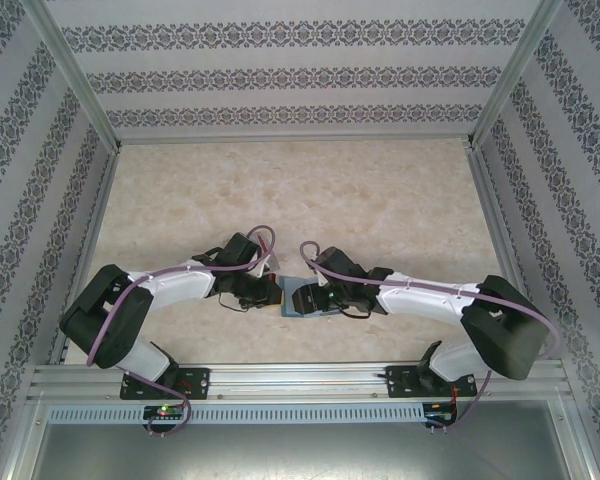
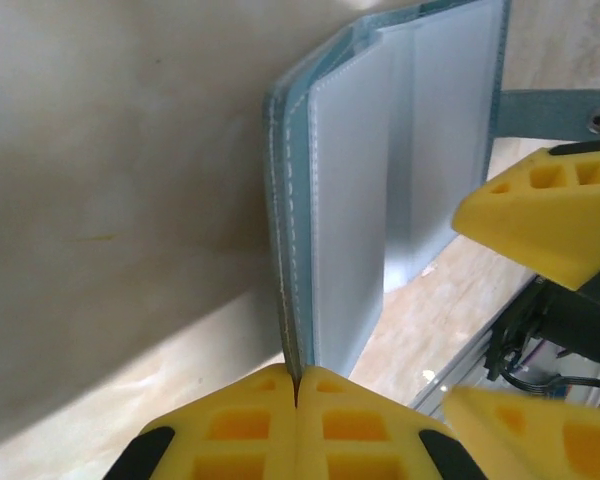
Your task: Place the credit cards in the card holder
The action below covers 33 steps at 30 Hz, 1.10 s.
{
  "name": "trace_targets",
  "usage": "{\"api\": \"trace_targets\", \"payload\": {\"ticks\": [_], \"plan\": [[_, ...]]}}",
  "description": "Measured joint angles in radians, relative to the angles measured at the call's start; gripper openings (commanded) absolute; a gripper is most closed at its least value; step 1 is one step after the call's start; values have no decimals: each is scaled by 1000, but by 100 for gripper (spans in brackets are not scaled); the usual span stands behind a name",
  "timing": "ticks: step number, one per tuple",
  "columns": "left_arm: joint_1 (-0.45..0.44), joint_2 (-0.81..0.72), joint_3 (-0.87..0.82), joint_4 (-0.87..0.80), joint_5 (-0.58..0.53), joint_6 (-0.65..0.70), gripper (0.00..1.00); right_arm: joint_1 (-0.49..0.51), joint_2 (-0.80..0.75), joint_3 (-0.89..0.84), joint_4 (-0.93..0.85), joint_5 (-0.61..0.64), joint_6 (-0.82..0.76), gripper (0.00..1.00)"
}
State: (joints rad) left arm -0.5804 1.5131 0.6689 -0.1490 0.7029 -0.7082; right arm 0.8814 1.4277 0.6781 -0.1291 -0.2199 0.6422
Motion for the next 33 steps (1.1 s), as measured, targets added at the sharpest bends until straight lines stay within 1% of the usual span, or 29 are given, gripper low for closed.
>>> {"api": "trace_targets", "payload": {"ticks": [5,10,13,17,21,23,27,28,29,30,32,33], "plan": [[0,-8,-39,52,29,-11,0,51,74,48,9,14,-21,72],[5,-18,-52,68,37,-21,0,51,121,55,6,41,-32,60],[5,-23,-53,84,49,-33,0,51,124,55,6,52,-37,61],[5,-24,-95,155,56,-70,0,51,131,55,9,61,-36,61],[5,-27,-122,206,56,-94,0,51,134,48,17,78,-20,37],[5,-36,-133,214,55,-97,0,50,134,40,21,85,-15,30],[5,-55,-136,212,52,-98,0,40,121,22,30,89,-2,22],[5,-60,-136,213,51,-98,0,37,112,15,29,90,1,23],[5,-66,-136,213,49,-97,0,33,101,6,29,92,6,28],[5,-69,-136,213,49,-97,0,27,86,-4,30,92,7,39],[5,-68,-136,213,50,-97,0,24,54,-24,31,90,15,56],[5,-68,-136,213,53,-98,0,24,33,-34,34,87,14,62]]}}
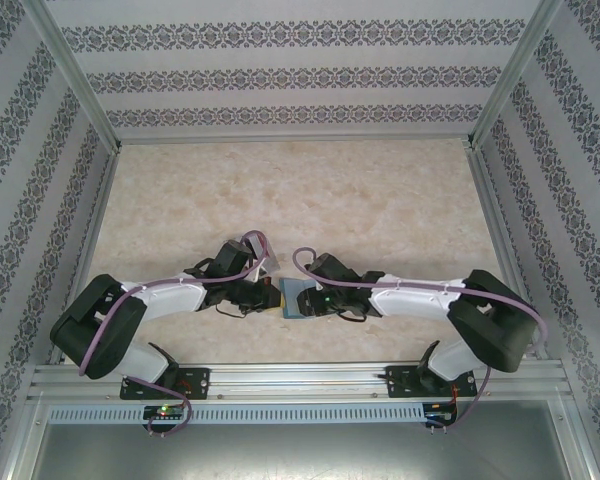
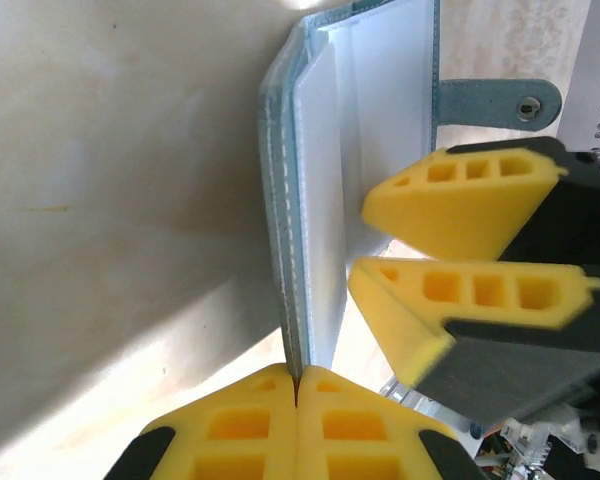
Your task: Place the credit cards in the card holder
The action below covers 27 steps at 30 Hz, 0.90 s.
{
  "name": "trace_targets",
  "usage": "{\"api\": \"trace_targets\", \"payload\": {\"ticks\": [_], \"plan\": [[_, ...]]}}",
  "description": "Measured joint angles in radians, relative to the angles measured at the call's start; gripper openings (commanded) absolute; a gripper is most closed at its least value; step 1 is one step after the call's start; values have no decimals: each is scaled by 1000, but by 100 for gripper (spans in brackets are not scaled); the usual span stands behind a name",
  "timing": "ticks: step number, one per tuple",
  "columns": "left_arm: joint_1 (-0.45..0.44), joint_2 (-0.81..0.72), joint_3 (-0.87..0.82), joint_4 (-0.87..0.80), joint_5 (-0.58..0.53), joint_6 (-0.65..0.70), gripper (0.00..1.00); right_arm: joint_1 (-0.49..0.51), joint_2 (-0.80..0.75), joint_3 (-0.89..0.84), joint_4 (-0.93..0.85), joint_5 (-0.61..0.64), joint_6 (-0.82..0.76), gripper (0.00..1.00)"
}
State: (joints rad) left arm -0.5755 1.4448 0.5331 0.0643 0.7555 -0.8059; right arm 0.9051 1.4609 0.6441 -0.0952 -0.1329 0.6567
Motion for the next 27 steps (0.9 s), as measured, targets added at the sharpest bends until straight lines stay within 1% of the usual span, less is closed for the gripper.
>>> {"api": "trace_targets", "payload": {"ticks": [1,4,10,13,16,19,22,27], "plan": [[0,0,0,1,2,-1,0,1,-19,-6,2,-4,1,66],[0,2,0,10,7,-13,0,1,-57,-11,19,-25,-3,70],[0,29,-1,79,42,-60,0,5,-31,-11,55,-61,-5,71],[0,42,-1,103,56,-73,0,10,-5,-18,71,-67,-2,67],[0,56,-5,122,61,-89,0,10,8,-28,89,-68,-1,57],[0,70,-7,134,65,-93,0,9,18,-33,102,-68,6,49],[0,71,-7,133,67,-92,0,6,19,-43,116,-74,16,49],[0,73,0,118,68,-73,0,-15,3,-63,130,-91,18,44]]}}
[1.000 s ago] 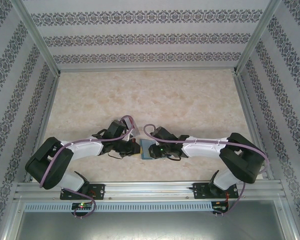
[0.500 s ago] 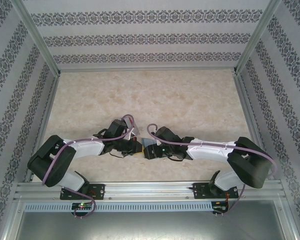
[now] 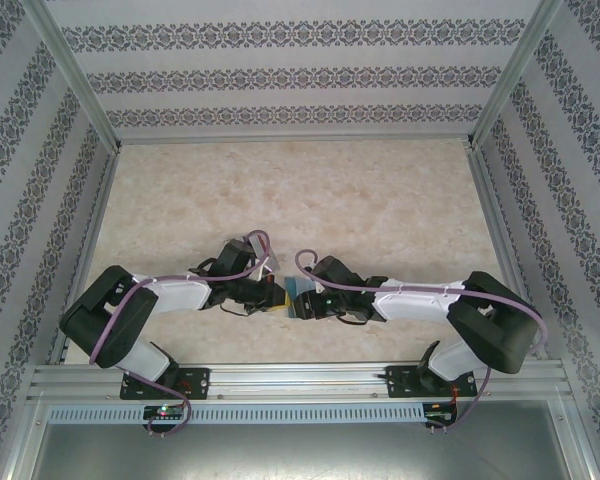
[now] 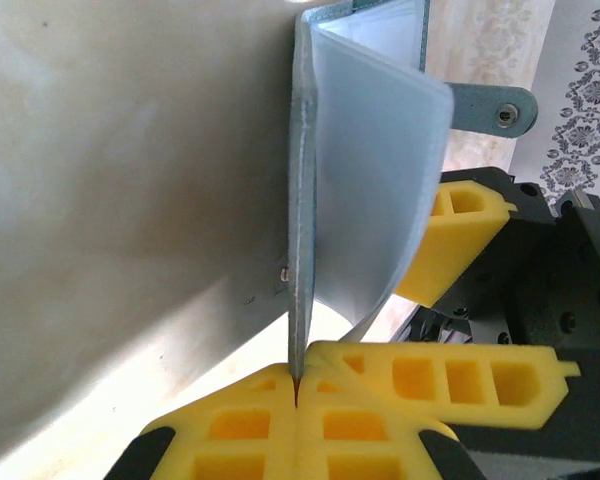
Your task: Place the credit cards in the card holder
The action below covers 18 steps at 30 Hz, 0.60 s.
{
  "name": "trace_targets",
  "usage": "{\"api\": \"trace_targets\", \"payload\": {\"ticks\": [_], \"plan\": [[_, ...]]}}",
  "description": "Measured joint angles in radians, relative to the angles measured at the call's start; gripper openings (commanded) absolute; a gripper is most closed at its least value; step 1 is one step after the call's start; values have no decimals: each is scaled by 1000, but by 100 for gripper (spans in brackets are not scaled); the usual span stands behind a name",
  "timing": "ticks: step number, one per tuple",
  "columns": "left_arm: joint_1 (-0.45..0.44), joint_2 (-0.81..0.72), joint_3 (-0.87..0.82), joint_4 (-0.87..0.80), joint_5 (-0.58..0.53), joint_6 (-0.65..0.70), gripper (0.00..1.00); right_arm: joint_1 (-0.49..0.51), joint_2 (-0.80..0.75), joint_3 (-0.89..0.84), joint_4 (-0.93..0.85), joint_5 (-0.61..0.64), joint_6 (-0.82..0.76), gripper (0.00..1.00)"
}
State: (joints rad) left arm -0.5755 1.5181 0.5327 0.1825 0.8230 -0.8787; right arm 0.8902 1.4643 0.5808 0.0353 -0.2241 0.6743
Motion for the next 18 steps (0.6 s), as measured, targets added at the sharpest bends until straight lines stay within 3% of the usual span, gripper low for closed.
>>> {"api": "trace_targets", "payload": {"ticks": [5,10,13,18], "plan": [[0,9,13,-24,-1,26,0,-32,-27,-26,8,-29,-2,54],[0,17,23,-45,-5,50,0,-45,-55,-48,11,-48,-13,46],[0,30,34,-55,-4,67,0,-58,-58,-54,11,-58,-19,47],[0,36,42,-66,-9,81,0,-72,-80,-68,15,-77,-25,59]]}}
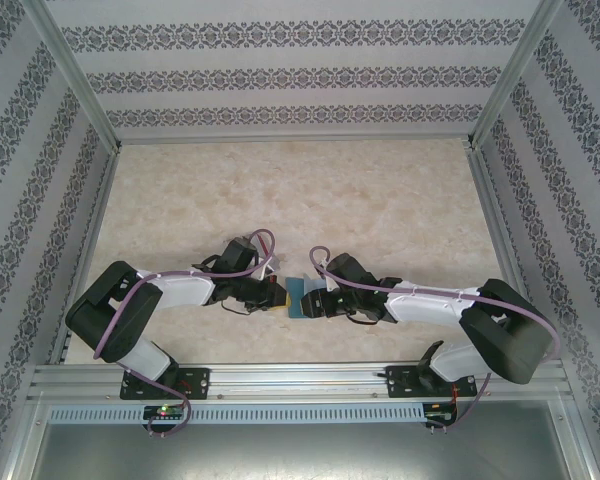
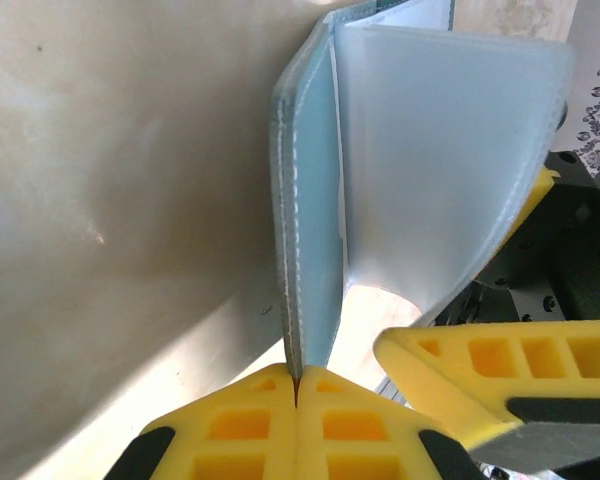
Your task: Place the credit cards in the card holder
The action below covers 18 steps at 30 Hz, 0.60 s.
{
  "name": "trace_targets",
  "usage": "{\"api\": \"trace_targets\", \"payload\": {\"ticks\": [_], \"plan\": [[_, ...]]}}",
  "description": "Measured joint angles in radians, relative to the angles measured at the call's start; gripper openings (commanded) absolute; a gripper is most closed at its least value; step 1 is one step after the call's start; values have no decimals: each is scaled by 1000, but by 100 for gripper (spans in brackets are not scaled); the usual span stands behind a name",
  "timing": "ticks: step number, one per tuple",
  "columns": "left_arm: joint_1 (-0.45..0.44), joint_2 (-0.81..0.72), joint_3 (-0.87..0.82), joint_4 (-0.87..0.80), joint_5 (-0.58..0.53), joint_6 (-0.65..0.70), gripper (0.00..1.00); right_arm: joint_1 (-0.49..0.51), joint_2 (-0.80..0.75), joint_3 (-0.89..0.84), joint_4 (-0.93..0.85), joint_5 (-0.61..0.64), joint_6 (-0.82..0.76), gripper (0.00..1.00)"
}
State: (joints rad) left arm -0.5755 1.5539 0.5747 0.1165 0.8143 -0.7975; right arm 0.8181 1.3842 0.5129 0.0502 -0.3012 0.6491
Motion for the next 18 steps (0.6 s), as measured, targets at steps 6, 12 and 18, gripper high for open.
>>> {"api": "trace_targets", "payload": {"ticks": [6,12,18], "plan": [[0,6,10,-6,-5,2,0,-20,-29,-19,-3,-17,-5,46],[0,10,19,-23,-6,5,0,-31,-34,-31,-4,-44,-13,59],[0,19,24,-23,-8,9,0,-31,-39,-31,0,-84,-31,46]]}}
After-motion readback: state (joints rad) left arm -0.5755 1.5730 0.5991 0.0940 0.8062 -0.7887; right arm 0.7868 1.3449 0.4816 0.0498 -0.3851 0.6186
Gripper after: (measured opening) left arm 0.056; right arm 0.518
